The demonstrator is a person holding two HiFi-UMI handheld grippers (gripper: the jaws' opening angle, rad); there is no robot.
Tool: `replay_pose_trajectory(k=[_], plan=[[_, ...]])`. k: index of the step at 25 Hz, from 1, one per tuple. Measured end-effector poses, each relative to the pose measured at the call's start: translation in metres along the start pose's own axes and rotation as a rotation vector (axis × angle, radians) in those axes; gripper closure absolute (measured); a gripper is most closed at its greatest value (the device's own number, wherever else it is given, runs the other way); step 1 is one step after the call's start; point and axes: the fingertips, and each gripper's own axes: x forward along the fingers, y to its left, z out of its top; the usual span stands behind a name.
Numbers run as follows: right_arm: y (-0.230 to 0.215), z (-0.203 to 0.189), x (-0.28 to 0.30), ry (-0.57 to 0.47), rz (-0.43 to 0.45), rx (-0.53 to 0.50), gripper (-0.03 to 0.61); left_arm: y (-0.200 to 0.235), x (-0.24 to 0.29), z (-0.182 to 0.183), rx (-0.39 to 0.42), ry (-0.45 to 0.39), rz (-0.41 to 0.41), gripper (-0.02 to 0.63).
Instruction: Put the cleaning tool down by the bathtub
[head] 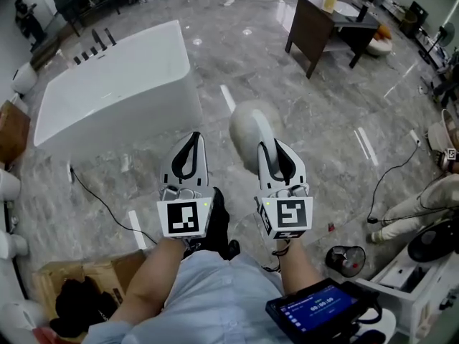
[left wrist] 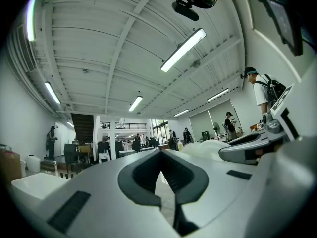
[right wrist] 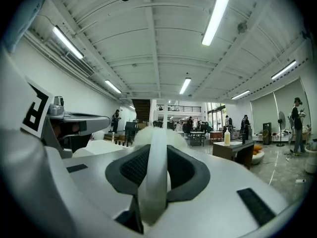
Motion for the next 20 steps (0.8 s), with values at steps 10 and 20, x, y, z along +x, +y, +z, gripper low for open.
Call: replay_pose_trajectory(k=[10, 20], plan=[[-0.044, -0.011, 0.126, 0.042, -0.056, 0.033, 0.472, 0.053, 0.125, -0.046, -0.020, 0.041, -0.017, 0.598], [-0.087, 0.011, 0.276, 0.040, -0.075, 0.020, 0.472, 0.115, 0.272, -0.058, -0.007, 0.011, -0.034, 0.598]])
